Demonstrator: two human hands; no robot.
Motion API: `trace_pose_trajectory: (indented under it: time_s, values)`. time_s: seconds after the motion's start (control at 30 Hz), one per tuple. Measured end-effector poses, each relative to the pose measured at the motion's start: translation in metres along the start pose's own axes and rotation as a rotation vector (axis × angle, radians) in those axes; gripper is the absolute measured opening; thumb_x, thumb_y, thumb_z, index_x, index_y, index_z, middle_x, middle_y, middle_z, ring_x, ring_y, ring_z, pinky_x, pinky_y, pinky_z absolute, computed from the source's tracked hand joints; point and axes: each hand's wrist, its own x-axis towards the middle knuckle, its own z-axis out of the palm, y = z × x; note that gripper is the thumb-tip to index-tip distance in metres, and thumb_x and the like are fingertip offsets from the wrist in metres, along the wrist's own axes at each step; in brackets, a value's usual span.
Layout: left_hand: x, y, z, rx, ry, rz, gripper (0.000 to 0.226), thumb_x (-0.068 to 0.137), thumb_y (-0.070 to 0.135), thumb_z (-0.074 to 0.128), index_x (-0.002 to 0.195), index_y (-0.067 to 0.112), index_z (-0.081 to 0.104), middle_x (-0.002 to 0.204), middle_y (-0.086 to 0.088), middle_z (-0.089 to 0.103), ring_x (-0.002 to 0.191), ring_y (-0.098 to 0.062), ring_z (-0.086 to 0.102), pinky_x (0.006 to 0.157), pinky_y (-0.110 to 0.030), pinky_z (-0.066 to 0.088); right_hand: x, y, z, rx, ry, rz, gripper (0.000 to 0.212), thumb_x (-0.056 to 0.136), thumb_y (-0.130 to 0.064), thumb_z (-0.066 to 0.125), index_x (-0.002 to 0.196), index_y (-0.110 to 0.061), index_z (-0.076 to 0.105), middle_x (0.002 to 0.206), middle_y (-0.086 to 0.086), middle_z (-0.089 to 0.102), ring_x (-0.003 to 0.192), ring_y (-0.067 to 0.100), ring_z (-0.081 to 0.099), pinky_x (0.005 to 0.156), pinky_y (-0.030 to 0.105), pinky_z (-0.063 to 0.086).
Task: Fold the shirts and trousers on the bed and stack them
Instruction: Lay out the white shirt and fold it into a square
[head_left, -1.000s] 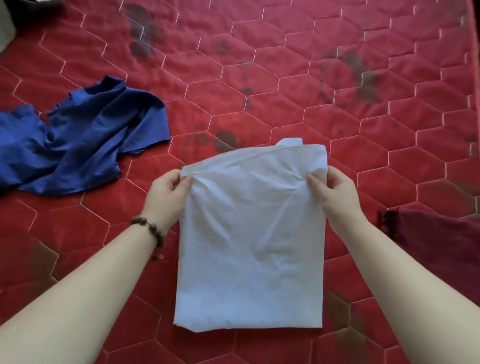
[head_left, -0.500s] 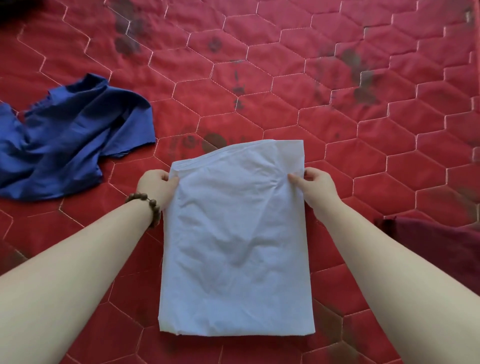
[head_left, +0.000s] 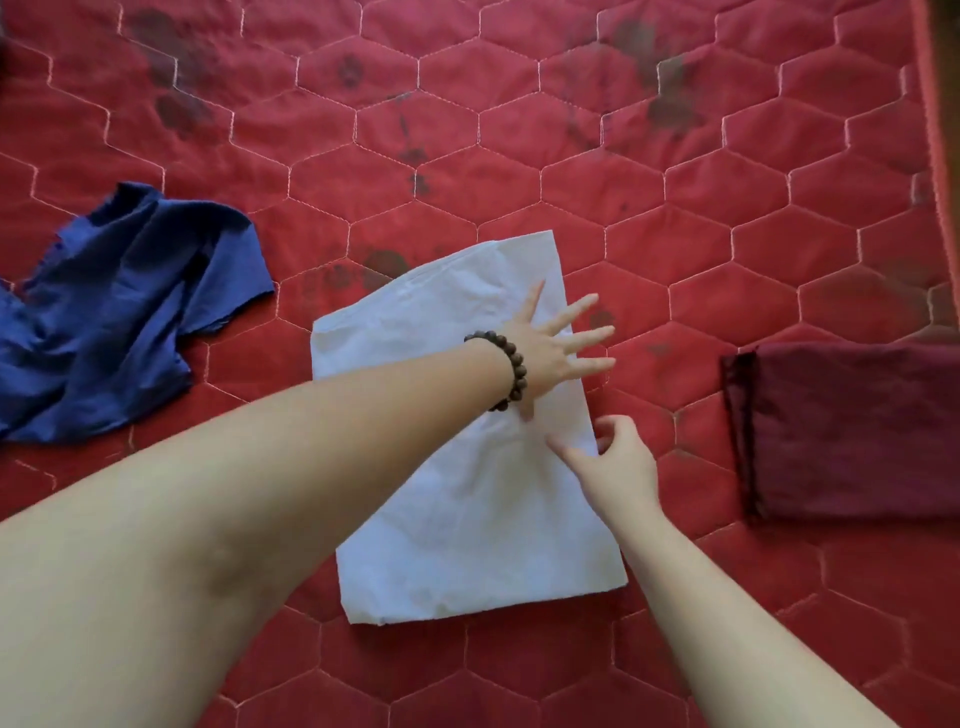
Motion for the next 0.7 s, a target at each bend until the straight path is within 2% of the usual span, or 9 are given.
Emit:
trace_pose_trajectory:
  time_s: [0.1, 0.17, 0.27, 0.33, 0.4, 0.53, 0.57, 0.63, 0.7]
  values:
    - [0.007, -0.017, -0.009, 0.063, -0.029, 0.023, 0.091, 0.080, 0.043, 0.072, 0.150, 0.035, 0.014, 0.156, -0.002, 0.017, 0.146, -0.030, 0.007, 0.101, -0.078, -0.005, -0.023, 0.013, 0.016, -0.096, -0.007, 0.060, 0.056, 0.070, -0.051, 0.076, 0.104, -0.015, 0.048, 0.099, 0.001, 0.059, 0.095, 0.026, 0.055, 0.075, 0.039, 0.048]
    - [0.005, -0.022, -0.015, 0.115, -0.010, 0.061, 0.072, 0.082, 0.036, 0.069, 0.142, 0.029, 0.030, 0.133, -0.002, 0.045, 0.130, -0.027, 0.033, 0.106, -0.075, -0.002, -0.029, 0.016, 0.023, -0.086, -0.010, 0.096, 0.047, 0.073, -0.046, 0.074, 0.097, -0.016, 0.046, 0.090, -0.003, 0.056, 0.085, 0.024, 0.053, 0.067, 0.036, 0.043]
    - [-0.006, -0.023, -0.022, 0.189, -0.076, 0.086, 0.050, 0.080, 0.042, 0.070, 0.121, 0.025, 0.049, 0.111, 0.004, 0.060, 0.112, -0.022, 0.049, 0.115, -0.054, 0.012, -0.031, 0.019, 0.027, 0.018, -0.045, 0.065, 0.031, 0.076, -0.036, 0.070, 0.081, -0.013, 0.051, 0.077, -0.002, 0.058, 0.075, 0.023, 0.054, 0.060, 0.035, 0.040]
    - [-0.011, -0.028, -0.023, 0.206, -0.122, 0.111, 0.039, 0.081, 0.048, 0.067, 0.111, 0.026, 0.058, 0.109, 0.007, 0.061, 0.109, -0.018, 0.051, 0.107, -0.036, 0.026, -0.030, 0.019, 0.023, 0.075, -0.079, 0.010, 0.025, 0.078, -0.030, 0.067, 0.075, -0.010, 0.052, 0.072, 0.002, 0.060, 0.073, 0.026, 0.056, 0.061, 0.035, 0.041]
    - [-0.019, -0.037, -0.028, 0.226, -0.141, 0.129, 0.035, 0.083, 0.050, 0.064, 0.108, 0.026, 0.058, 0.104, 0.009, 0.055, 0.108, -0.017, 0.051, 0.092, -0.028, 0.031, -0.030, 0.014, 0.011, 0.069, -0.075, -0.052, 0.021, 0.080, -0.026, 0.064, 0.074, -0.011, 0.050, 0.069, 0.003, 0.059, 0.072, 0.026, 0.055, 0.057, 0.033, 0.038]
    - [-0.039, -0.052, -0.068, 0.261, -0.121, 0.144, 0.021, 0.094, 0.020, 0.052, 0.078, 0.006, 0.053, 0.080, 0.000, 0.045, 0.102, -0.026, 0.055, 0.066, -0.015, 0.040, -0.035, -0.011, -0.035, -0.052, 0.122, -0.210, 0.025, 0.082, -0.018, 0.057, 0.068, -0.018, 0.037, 0.060, 0.002, 0.050, 0.062, 0.029, 0.047, 0.053, 0.038, 0.035]
    - [-0.048, -0.057, -0.082, 0.235, -0.074, 0.109, 0.021, 0.094, 0.015, 0.049, 0.077, 0.005, 0.049, 0.074, 0.001, 0.039, 0.093, -0.025, 0.054, 0.061, -0.016, 0.041, -0.039, -0.020, -0.049, -0.080, 0.190, -0.251, 0.022, 0.083, -0.016, 0.056, 0.070, -0.019, 0.038, 0.060, 0.004, 0.051, 0.061, 0.032, 0.047, 0.054, 0.040, 0.036]
    - [-0.055, -0.063, -0.104, 0.102, 0.096, 0.010, 0.010, 0.089, 0.018, 0.051, 0.094, 0.009, 0.051, 0.076, 0.006, 0.035, 0.081, -0.023, 0.050, 0.055, -0.030, 0.037, -0.047, -0.041, -0.081, -0.145, 0.325, -0.331, 0.014, 0.082, -0.014, 0.054, 0.076, -0.016, 0.042, 0.059, 0.008, 0.051, 0.060, 0.038, 0.047, 0.053, 0.042, 0.036]
    - [-0.065, -0.070, -0.128, 0.052, 0.251, 0.006, 0.018, 0.086, 0.019, 0.057, 0.103, 0.015, 0.050, 0.082, 0.006, 0.037, 0.082, -0.023, 0.050, 0.056, -0.033, 0.035, -0.057, -0.061, -0.110, -0.210, 0.435, -0.401, 0.014, 0.081, -0.011, 0.055, 0.078, -0.017, 0.043, 0.053, -0.001, 0.043, 0.058, 0.038, 0.045, 0.051, 0.038, 0.033]
